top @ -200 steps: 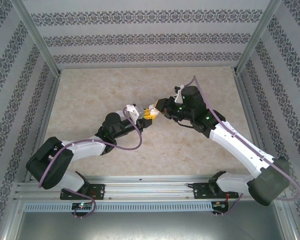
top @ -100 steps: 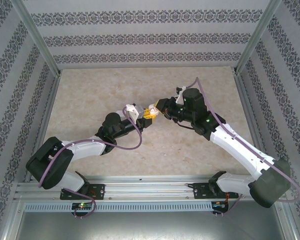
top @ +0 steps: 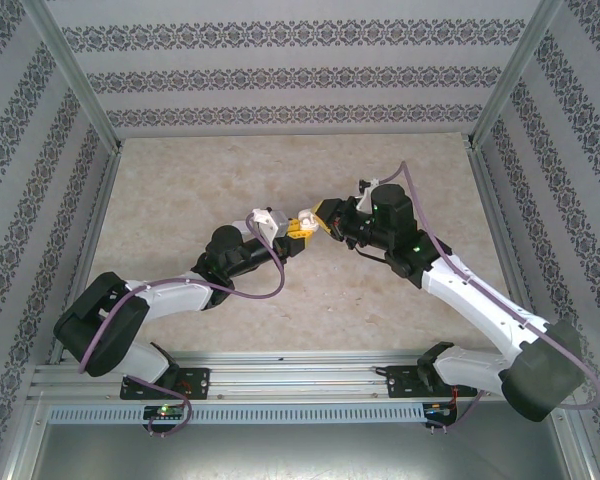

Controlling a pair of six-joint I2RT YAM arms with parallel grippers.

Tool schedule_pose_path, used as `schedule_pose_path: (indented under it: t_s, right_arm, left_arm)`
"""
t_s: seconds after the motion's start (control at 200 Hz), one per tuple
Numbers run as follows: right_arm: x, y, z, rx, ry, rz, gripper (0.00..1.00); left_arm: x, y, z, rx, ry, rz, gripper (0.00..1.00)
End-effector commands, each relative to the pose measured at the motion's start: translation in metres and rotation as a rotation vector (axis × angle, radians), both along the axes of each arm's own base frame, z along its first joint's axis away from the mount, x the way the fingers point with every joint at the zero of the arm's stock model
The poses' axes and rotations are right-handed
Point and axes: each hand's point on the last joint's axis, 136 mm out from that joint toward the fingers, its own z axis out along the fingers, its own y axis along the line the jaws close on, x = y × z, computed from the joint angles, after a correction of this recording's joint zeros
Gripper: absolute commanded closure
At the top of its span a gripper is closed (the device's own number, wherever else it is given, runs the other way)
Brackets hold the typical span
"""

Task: Insert the wireless bluetooth earbuds into the charging case

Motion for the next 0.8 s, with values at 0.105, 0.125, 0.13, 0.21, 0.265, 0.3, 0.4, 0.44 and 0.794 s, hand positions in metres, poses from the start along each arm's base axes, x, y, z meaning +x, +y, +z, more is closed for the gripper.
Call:
schedule_pose_path:
  t_s: [0.105, 0.125, 0.13, 0.21, 0.265, 0.3, 0.4, 0.44, 0.794]
  right_arm:
    - [-0.002, -0.006, -0.014, 0.019, 0.056, -0.025, 0.83]
    - [-0.002, -0.006, -0.015, 0.023, 0.057, -0.027, 0.83]
    - [-0.002, -0.006, -0.014, 0.025, 0.057, -0.027, 0.83]
    - [-0.002, -0.006, -0.016, 0.039, 0.063, -0.034, 0.83]
    - [-0.002, -0.007, -0.017, 0.039, 0.066, -0.035, 0.83]
    - [-0.002, -0.007, -0.018, 0.039, 0.068, -0.035, 0.83]
    - [-0.003, -0.008, -0.02, 0.036, 0.072, -0.039, 0.83]
    - [-0.004, -0.009, -0.021, 0.037, 0.075, -0.043, 0.83]
    - [-0.005, -0.012, -0.033, 0.005, 0.095, -0.052, 0.79]
  left_arm:
    - [-0.002, 0.002, 0.046, -0.13, -0.113, -0.002, 1.0]
    - [-0.002, 0.002, 0.047, -0.133, -0.114, -0.001, 1.0]
    - [-0.002, 0.002, 0.047, -0.133, -0.114, -0.001, 1.0]
    - [-0.001, 0.002, 0.048, -0.14, -0.112, 0.0, 1.0]
    - [-0.001, 0.002, 0.049, -0.144, -0.11, -0.001, 1.0]
    - [-0.001, 0.002, 0.049, -0.148, -0.11, -0.002, 1.0]
    - [-0.001, 0.003, 0.052, -0.159, -0.111, -0.001, 1.0]
    - [-0.001, 0.004, 0.053, -0.165, -0.111, 0.0, 1.0]
    - [-0.004, 0.004, 0.064, -0.194, -0.123, -0.017, 1.0]
